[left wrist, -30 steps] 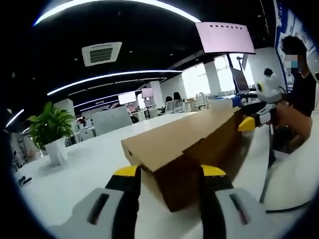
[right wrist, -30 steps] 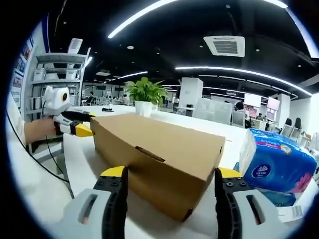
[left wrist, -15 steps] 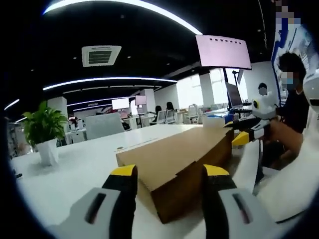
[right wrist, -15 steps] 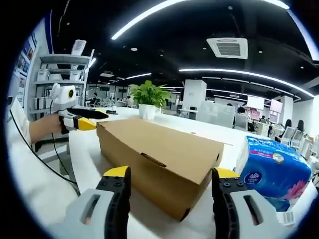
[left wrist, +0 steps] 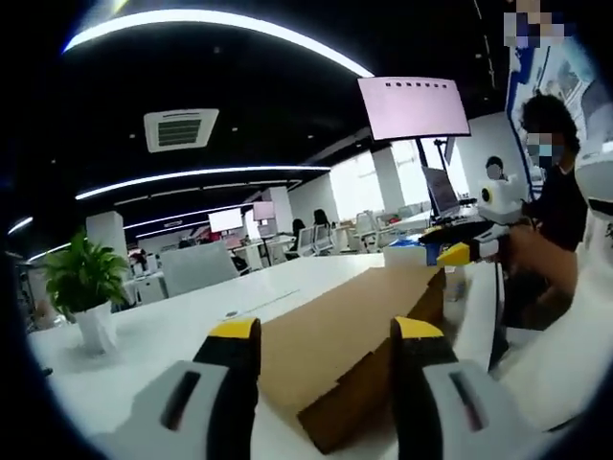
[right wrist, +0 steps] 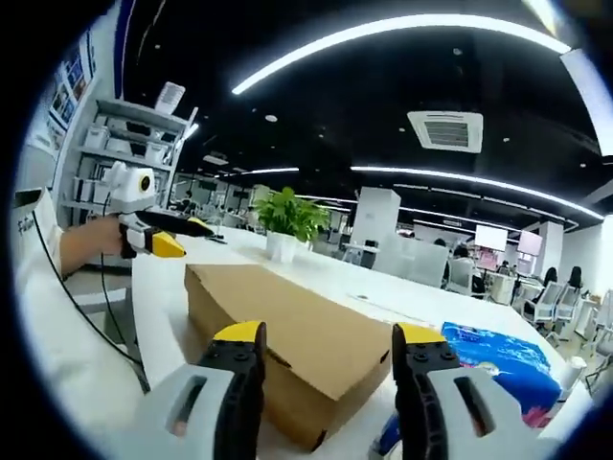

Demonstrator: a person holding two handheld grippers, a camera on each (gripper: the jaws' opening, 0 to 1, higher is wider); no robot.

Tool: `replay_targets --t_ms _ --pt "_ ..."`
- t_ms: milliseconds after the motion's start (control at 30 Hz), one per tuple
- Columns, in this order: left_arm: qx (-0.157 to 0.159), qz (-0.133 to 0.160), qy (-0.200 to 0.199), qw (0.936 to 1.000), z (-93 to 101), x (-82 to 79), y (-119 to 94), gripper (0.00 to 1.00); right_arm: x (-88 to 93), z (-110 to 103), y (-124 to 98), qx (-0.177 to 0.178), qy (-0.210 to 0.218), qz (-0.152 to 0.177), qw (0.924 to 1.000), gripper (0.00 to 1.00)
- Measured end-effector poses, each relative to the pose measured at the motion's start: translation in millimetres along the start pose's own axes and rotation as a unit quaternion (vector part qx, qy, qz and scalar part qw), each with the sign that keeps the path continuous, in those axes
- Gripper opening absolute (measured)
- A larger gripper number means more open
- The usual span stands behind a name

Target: Operate the shoe box by opening the lid, removing the specified soft item, and placing it in the target area until the item is outside and the box remains undamaged.

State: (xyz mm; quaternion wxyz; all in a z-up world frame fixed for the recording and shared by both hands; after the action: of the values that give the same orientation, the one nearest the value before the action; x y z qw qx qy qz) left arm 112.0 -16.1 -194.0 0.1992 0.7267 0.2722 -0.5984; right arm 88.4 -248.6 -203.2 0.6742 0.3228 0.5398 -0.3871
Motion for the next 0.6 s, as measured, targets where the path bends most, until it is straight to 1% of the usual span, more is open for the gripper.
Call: replay_targets --t_ms 100,200,333,400,433,467,600 --pt "-0.012 0.006 0.003 0.9999 -9.7 -5.5 -5.8 0.55 -9.8 -3.5 0.5 -0.008 0.012 0.020 0.9997 0.54" --pt "-0.025 0.011 0.008 0.9996 -20.7 -9.0 -11.4 0.55 -15.5 -8.4 2.6 -0.016 0.020 0.031 0.9992 0.57" --pt "-0.033 0.007 0.006 0.9994 -28.7 -5.9 -15.8 0.55 -16.4 -10.3 7.6 -0.012 0.015 0.030 0.9994 0.57" --pt "-0.031 0.015 -0.016 0.9993 -28.9 -6.4 -17.1 0.58 -17.3 -8.4 9.0 -0.006 0.011 0.029 0.9995 0.57" --pt "-0.031 0.024 -0.043 0.9983 -29.0 -8.3 -17.7 0.60 -19.9 -6.3 9.3 -0.001 0.009 0.034 0.9994 0.57" --pt "-0.024 0.029 -0.052 0.9979 -28.2 -9.7 -18.2 0.62 -21.4 -5.4 9.1 0.001 0.010 0.034 0.9994 0.57" --pt "-0.038 0.029 -0.042 0.9979 -36.7 -11.5 -25.3 0.61 -26.5 1.2 7.7 0.007 0.012 0.038 0.9992 0.57"
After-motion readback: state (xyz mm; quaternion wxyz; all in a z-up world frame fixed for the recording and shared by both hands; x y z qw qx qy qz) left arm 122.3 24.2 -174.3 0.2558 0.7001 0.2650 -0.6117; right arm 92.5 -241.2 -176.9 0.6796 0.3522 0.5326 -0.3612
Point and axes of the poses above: the point that each gripper's makers call its tool centre point, and the gripper's own axes: y roughly forward along the fingers, z roughly to its right, x roughly out of its underside, the point moved 1 cm from there along -y, roughly backward along the fingers, and after that the axes turned 3 degrees about x, right-handed, at the moved point
